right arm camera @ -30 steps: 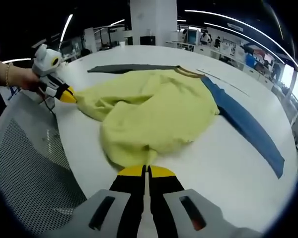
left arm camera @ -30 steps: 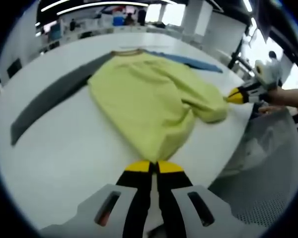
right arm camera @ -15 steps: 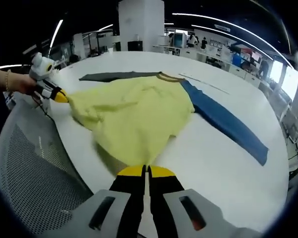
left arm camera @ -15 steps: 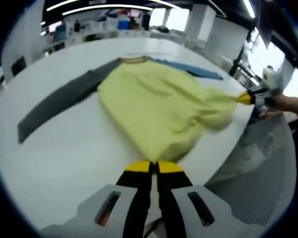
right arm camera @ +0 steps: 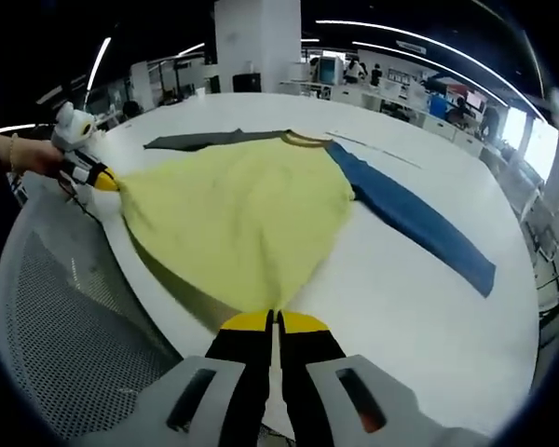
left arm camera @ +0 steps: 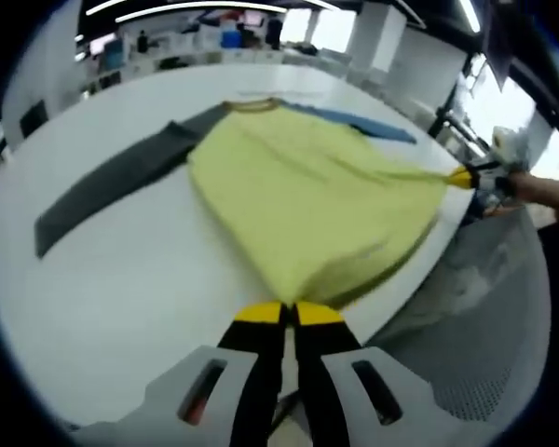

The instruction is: Fold the garment on the visible template until the final outline fits inside the template.

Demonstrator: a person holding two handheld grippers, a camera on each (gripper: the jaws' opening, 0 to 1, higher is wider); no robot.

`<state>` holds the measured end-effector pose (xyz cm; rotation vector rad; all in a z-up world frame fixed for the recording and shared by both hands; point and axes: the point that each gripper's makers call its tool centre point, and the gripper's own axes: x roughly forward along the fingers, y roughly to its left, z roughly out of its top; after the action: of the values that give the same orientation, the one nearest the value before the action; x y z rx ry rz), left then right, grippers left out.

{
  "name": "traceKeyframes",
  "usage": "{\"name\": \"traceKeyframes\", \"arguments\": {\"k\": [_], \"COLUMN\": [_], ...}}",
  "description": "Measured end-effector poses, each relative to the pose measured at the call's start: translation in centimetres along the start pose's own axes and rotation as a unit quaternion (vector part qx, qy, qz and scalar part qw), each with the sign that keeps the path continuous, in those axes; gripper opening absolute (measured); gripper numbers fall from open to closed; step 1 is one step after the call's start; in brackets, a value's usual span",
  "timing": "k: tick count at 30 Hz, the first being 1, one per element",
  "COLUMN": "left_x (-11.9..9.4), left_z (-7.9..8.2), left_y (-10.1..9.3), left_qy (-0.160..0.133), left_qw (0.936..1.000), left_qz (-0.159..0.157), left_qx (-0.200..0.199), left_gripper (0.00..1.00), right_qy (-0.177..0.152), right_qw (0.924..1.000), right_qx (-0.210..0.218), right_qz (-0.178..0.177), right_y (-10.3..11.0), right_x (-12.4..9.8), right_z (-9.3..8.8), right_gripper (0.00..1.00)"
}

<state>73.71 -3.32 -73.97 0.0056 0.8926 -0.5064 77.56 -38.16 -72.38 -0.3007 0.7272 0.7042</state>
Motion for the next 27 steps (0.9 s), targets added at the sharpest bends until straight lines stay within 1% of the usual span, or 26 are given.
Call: {"name": "traceKeyframes", "arguments": {"k": [3, 6, 9, 14, 17, 23, 27], "left_x": [-0.1, -0.1, -0.1, 0.2, 0.3, 0.3, 0.4], "left_z": [-0.6, -1.5, -1.8, -2.0, -2.5, -3.2, -3.7], "left_y": [0.0, -0.2, -0.3, -0.1, 0.0, -0.1, 0.1], "left_qy": [0.011, 0.032, 0.048, 0.061, 0.072, 0.085, 0.093], "left_qw": [0.9999, 0.9988, 0.9974, 0.9961, 0.9953, 0.9937, 0.9934], "left_qz": [-0.001, -0.012, -0.019, -0.024, -0.025, -0.032, -0.031], "left_qx": [-0.007, -0.035, -0.052, -0.059, -0.06, -0.066, -0.06], "left_gripper": [0.0, 0.0, 0.0, 0.0, 0.0, 0.0, 0.0], "right_qy": [0.006, 0.012, 0.019, 0.026, 0.029, 0.035, 0.037], "right_qw": [1.0, 0.9999, 0.9998, 0.9997, 0.9996, 0.9994, 0.9993], "right_qx": [0.001, 0.001, 0.001, 0.0, 0.0, 0.002, 0.007], "right_qz": [0.002, 0.003, 0.004, 0.005, 0.006, 0.008, 0.008], "right_y": [0.3, 0.4, 0.5, 0.6, 0.9, 1.1, 1.3], "right_x": [-0.1, -0.2, -0.2, 0.0, 0.1, 0.1, 0.1], "right_z": [-0.4, -0.7, -1.0, -1.2, -1.4, -1.9, -2.2], "right_gripper": [0.03, 0.03, 0.03, 0.03, 0.03, 0.03, 0.03]}}
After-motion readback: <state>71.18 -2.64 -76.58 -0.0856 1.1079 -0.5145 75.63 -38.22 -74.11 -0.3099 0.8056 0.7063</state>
